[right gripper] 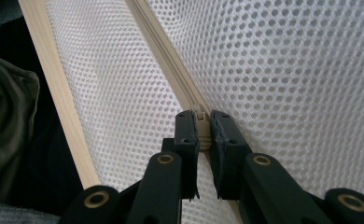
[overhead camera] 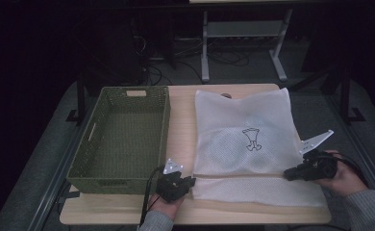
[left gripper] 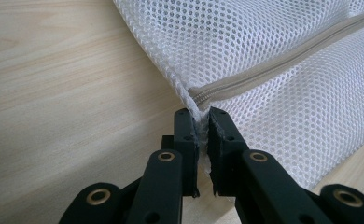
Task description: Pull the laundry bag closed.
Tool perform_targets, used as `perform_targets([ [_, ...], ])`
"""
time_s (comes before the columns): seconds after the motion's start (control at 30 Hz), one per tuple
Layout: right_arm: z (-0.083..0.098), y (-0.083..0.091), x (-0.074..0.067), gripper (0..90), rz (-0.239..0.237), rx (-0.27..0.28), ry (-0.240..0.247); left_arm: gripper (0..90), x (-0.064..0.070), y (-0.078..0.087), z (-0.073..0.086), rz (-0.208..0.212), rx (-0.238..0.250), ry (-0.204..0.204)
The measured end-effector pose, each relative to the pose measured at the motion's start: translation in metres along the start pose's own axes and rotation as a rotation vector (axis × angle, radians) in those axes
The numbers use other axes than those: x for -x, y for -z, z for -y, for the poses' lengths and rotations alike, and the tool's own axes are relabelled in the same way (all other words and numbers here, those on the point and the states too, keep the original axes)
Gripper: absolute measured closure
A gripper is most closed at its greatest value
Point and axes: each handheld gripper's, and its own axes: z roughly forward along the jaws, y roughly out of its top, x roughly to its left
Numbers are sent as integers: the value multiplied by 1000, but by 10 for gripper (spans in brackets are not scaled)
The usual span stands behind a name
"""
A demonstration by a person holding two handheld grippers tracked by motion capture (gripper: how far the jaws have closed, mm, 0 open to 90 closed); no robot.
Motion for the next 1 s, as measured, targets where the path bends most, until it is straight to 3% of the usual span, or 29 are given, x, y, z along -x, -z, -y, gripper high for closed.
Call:
perform_targets([
  [1.0,34,22,12,812,33,29,-54,828,2,0,0,-8,-8,1],
])
